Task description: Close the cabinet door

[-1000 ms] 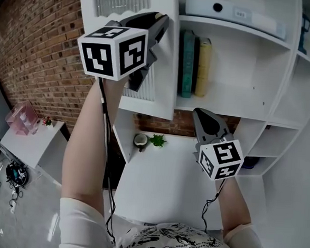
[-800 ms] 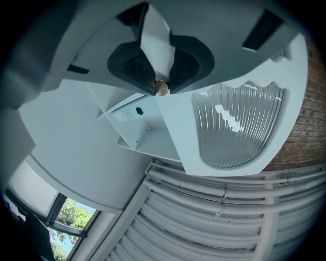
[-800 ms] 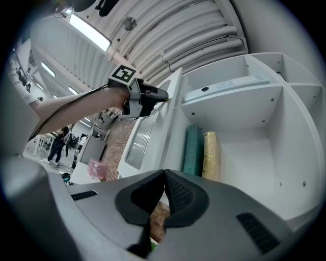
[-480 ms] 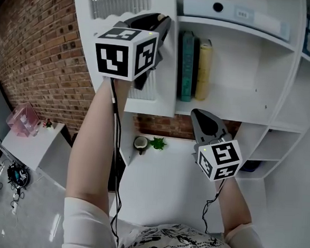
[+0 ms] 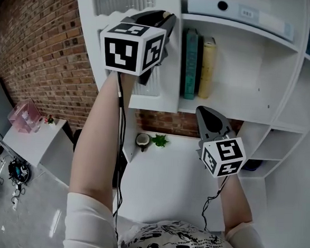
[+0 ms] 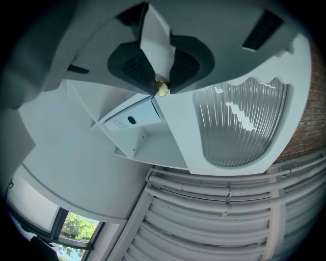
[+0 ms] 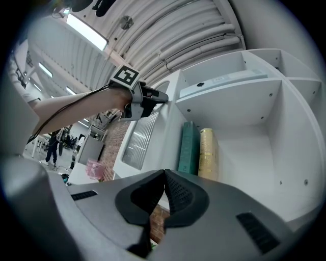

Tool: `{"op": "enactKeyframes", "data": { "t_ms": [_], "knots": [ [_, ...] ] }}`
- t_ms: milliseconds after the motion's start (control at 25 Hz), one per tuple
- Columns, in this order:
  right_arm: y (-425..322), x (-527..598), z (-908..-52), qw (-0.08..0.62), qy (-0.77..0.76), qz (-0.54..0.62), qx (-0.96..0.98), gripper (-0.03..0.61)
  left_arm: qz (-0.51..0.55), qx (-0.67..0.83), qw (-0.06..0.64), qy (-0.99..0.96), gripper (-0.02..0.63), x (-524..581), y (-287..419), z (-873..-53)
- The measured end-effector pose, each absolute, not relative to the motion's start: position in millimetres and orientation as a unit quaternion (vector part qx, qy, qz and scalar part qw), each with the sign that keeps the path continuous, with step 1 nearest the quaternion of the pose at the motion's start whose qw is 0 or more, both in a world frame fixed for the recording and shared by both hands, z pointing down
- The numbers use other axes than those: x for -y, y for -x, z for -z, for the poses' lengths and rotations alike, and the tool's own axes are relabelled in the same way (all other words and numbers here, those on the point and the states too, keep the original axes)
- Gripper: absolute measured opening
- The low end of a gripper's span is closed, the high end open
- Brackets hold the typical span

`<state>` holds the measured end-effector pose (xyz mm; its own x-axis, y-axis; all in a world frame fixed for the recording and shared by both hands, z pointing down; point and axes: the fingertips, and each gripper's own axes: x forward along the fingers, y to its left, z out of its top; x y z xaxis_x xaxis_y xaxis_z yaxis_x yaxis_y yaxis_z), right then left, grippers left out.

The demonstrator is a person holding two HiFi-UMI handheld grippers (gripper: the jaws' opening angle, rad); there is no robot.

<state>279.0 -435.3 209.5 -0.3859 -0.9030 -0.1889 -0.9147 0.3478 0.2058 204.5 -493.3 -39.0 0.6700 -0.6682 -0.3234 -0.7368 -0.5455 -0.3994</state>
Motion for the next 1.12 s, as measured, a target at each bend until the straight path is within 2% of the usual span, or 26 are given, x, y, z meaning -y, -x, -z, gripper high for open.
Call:
{"op": "enactKeyframes", "data": {
  "t_ms": [200,440,520,640,1000,1120],
  "knots": [
    [-272,426,-213,0.019,0.559,-0.137,-0.818,0.015,-0.098,-0.41,0.24,0.874,0.1,490,-200,38],
    [-270,413,-217,0.016,0.568,-0.138,-0.811,0.015,-0.096,-0.414,0.263,0.866,0.084,478,-191,25],
    [-269,409,-221,0.014,0.569,-0.136,-0.811,0.015,-0.078,-0.412,0.258,0.871,0.034,477,-184,12],
    [-264,403,-228,0.008,0.569,-0.134,-0.811,0.015,-0.076,-0.404,0.258,0.874,0.014,467,-173,-4],
    [-250,386,-259,0.0,0.572,-0.118,-0.812,0.015,-0.099,-0.369,0.239,0.893,0.014,420,-145,-73],
    [-245,377,-271,-0.003,0.575,-0.123,-0.808,0.015,-0.097,-0.355,0.211,0.906,0.014,408,-136,-111]
  ]
}}
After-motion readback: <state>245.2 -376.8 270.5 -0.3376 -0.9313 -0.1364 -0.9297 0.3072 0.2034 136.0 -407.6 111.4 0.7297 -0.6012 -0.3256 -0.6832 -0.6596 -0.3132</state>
